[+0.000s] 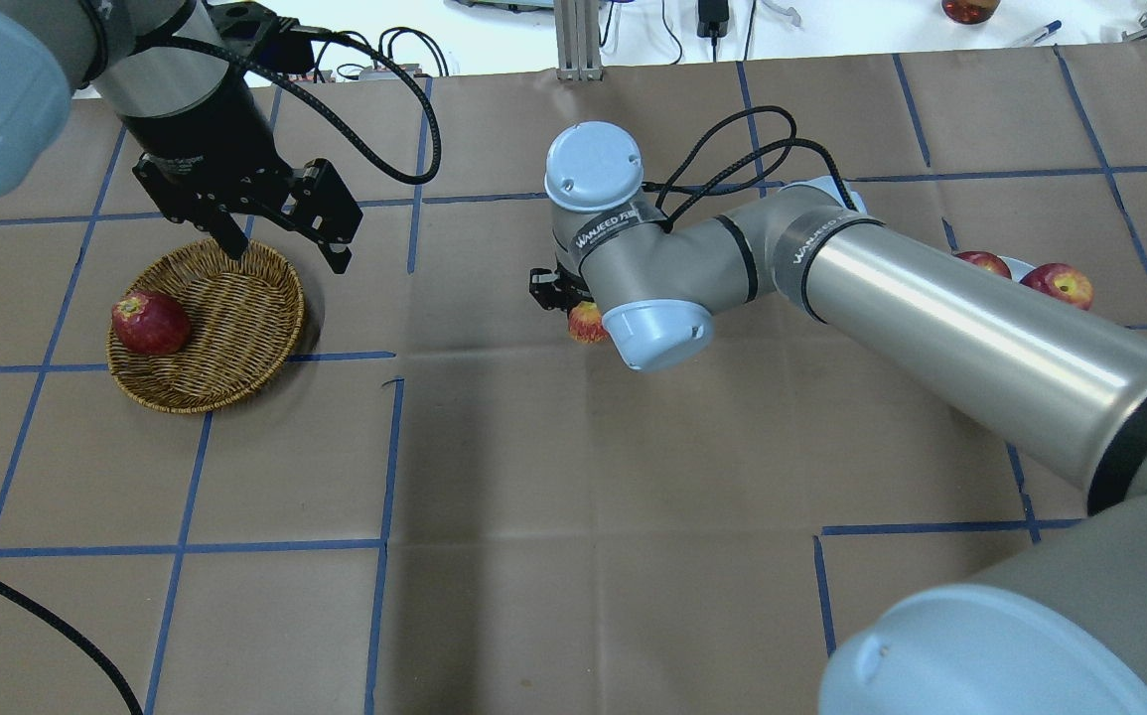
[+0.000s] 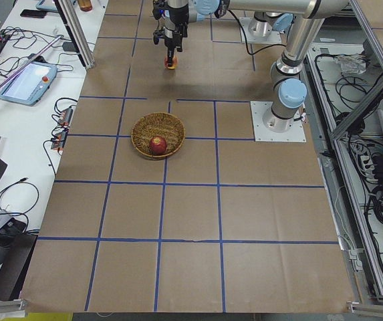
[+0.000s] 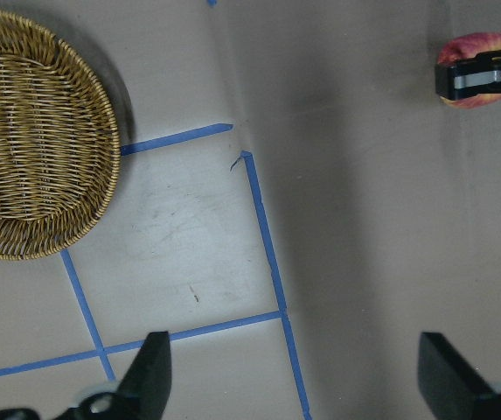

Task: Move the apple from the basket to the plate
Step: 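Carry the apple with the right gripper over the white plate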

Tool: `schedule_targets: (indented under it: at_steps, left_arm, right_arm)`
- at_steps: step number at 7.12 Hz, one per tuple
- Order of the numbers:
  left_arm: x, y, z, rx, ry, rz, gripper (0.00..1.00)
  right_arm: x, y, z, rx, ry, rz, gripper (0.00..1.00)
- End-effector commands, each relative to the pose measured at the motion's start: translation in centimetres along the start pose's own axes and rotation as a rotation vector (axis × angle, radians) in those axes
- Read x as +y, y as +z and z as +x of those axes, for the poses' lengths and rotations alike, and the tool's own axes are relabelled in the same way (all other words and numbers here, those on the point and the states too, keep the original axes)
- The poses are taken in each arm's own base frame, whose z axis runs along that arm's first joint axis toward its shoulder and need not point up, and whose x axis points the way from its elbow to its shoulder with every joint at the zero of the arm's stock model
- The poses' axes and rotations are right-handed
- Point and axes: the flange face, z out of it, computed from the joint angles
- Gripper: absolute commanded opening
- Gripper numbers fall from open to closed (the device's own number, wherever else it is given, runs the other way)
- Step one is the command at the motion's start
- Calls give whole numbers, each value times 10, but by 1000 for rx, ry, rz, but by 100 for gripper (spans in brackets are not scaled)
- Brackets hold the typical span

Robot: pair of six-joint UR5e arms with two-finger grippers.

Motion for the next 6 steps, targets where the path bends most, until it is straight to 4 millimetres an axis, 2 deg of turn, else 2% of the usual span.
schedule_targets:
  at_steps: [1, 2, 3, 4, 5, 6]
  left_arm:
    - [-1, 2, 0, 2, -13, -2, 99]
    - [-1, 1, 0, 1, -16, -1, 99]
    - [-1, 2, 0, 0, -16, -3, 99]
    - [-1, 2, 0, 0, -16, -4, 99]
    - [-1, 2, 0, 2, -17, -4, 99]
    - [-1, 2, 1, 0, -16, -4, 99]
  right_arm:
    - [-32, -72, 63, 9, 45, -8, 50]
    - [-43, -96, 106, 23, 39, -18, 50]
    - [-54, -119, 159, 41, -3, -30, 50]
    - [-66, -132, 222, 50, -42, -49, 50]
    - [-72, -139, 277, 50, -82, -48, 50]
    - [-76, -141, 321, 59, -124, -49, 50]
